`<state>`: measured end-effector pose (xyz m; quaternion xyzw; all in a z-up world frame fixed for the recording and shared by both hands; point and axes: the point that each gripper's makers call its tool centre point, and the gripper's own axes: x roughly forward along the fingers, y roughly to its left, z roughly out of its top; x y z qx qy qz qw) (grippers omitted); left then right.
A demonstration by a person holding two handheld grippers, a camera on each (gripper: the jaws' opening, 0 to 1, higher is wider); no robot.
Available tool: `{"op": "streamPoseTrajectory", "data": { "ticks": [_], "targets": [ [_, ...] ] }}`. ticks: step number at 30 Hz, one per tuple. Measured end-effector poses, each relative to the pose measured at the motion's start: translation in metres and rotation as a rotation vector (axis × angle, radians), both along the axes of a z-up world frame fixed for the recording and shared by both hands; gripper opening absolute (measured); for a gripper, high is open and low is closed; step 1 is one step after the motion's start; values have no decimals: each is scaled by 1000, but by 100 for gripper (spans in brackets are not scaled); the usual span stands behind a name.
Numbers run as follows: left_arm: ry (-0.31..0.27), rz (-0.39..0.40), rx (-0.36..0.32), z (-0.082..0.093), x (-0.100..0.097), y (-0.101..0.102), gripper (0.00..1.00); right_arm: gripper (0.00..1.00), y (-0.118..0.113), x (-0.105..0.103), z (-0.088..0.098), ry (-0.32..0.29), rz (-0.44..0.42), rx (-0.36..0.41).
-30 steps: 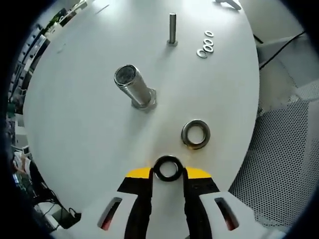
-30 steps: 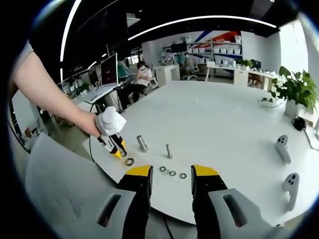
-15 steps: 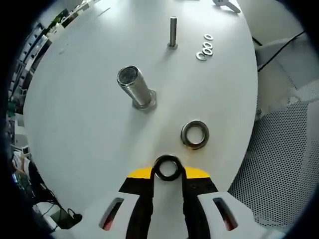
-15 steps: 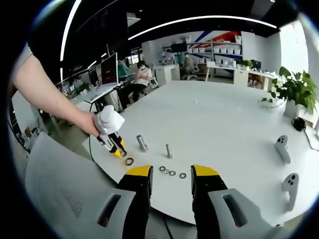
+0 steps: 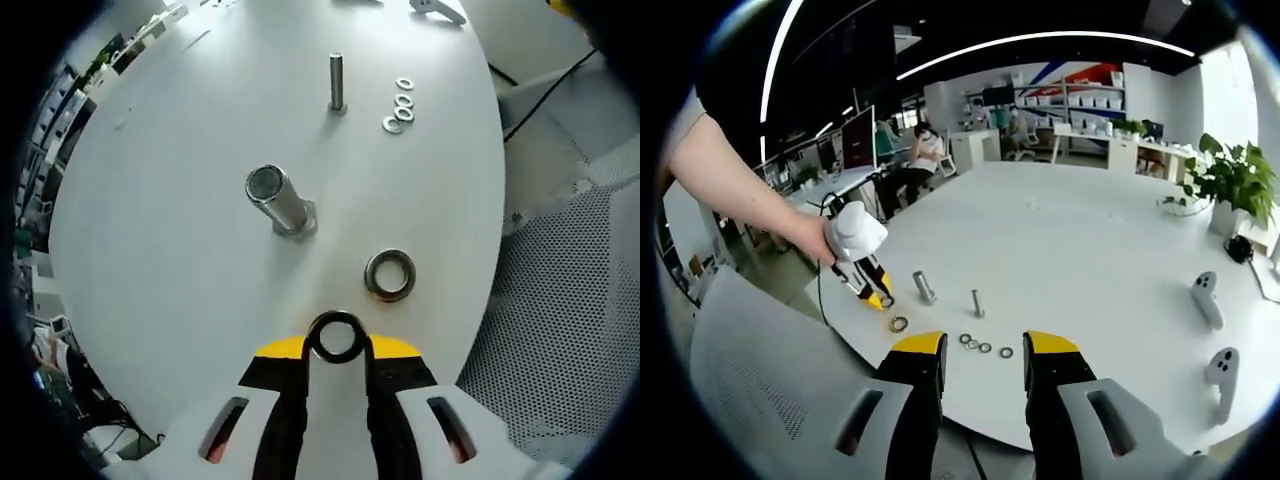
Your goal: Place the washer onto the threaded stud by aligning its center hole with the stud, sliding it down to the base, and recovering from edge contact or off-axis alignment until the washer reaches the visible bottom stop.
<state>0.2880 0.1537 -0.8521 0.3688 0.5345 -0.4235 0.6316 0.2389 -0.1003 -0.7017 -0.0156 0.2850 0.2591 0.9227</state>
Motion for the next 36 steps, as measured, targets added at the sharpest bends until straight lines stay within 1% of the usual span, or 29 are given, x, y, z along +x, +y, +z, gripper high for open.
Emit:
{"op": "streamPoseTrajectory", "data": {
  "ticks": [3,6,8,12,20,22,27,36],
  "targets": [
    [-22,-42,-18,12,5,-8,19,33,0,0,0,1,0,2],
    [-35,-66,-38,24,7,-16,19,33,1,0,0,2,4,0],
    [-55,-94,-46,31,12,-20,19,33,1,0,0,1,5,0],
    [-80,-126,-52,39,17,-25,19,33,1,0,1,-2,4,4],
    [-109,-146,-70,52,30,-38,19,33,-1,1,2,-8,-8,8],
    [-115,-149,-70,53,35,-42,19,33,-2,1,2,-8,-11,6],
    [-112,-142,-64,48,46,-49,19,33,-2,0,1,-8,-13,4],
    [-96,-140,-63,41,53,-52,19,33,-4,2,2,-11,-24,-4]
  ]
}}
